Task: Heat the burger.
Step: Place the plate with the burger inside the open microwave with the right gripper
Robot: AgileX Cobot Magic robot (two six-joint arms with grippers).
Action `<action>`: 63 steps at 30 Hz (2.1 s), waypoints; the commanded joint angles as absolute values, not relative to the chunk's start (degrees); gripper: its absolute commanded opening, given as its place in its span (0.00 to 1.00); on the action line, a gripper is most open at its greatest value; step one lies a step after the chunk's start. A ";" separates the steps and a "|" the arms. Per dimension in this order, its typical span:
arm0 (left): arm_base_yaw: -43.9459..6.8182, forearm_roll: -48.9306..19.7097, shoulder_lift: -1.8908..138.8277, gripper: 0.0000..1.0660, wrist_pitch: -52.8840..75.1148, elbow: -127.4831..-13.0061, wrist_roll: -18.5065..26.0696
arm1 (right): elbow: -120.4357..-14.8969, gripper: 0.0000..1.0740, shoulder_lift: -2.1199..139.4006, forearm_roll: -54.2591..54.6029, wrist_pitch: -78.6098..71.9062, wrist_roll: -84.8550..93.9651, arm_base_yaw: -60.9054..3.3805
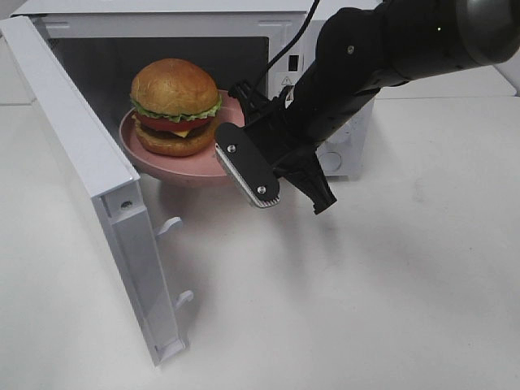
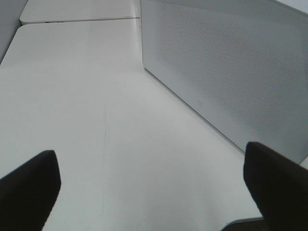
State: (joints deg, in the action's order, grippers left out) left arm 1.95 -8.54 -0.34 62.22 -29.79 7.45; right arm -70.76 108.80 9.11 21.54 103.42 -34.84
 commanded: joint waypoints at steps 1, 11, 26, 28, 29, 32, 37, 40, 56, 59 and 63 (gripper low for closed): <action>1.72 -8.59 -1.38 0.91 61.42 -29.68 7.39 | -73.17 0.00 109.26 9.34 19.08 102.10 -34.84; 1.72 -8.59 -1.38 0.91 61.42 -29.68 7.39 | -77.69 0.00 112.64 7.96 20.63 100.21 -34.84; 1.72 -8.59 -1.38 0.91 61.42 -29.68 7.39 | -87.26 0.00 118.72 3.72 24.69 92.99 -35.24; 1.72 -8.59 -1.38 0.91 61.42 -29.68 7.39 | -87.78 0.00 119.06 2.69 25.04 92.70 -35.41; 1.72 -8.59 -1.38 0.91 61.42 -29.68 7.39 | -89.04 0.00 119.81 0.86 25.67 91.62 -35.52; 1.72 -8.59 -1.38 0.91 61.42 -29.68 7.39 | -90.76 0.00 120.89 0.00 26.13 89.73 -35.52; 1.72 -8.59 -1.38 0.91 61.42 -29.68 7.39 | -93.51 0.00 122.90 -0.52 27.44 88.92 -35.58; 1.72 -8.59 -1.38 0.91 61.42 -29.68 7.39 | -95.11 0.00 123.64 -2.75 28.25 86.97 -35.92; 1.72 -8.59 -1.38 0.91 61.42 -29.68 7.39 | -102.56 0.00 128.69 -7.28 28.59 79.47 -36.10; 1.72 -8.59 -1.38 0.91 61.42 -29.68 7.39 | -103.65 0.00 129.26 -7.28 28.59 79.41 -36.10; 1.72 -8.59 -1.38 0.91 61.42 -29.68 7.39 | -106.23 0.00 130.86 -8.59 28.59 77.81 -36.10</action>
State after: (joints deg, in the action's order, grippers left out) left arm 1.95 -8.54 -0.34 62.22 -29.79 7.45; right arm -103.99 130.86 -7.22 31.91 79.81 -35.64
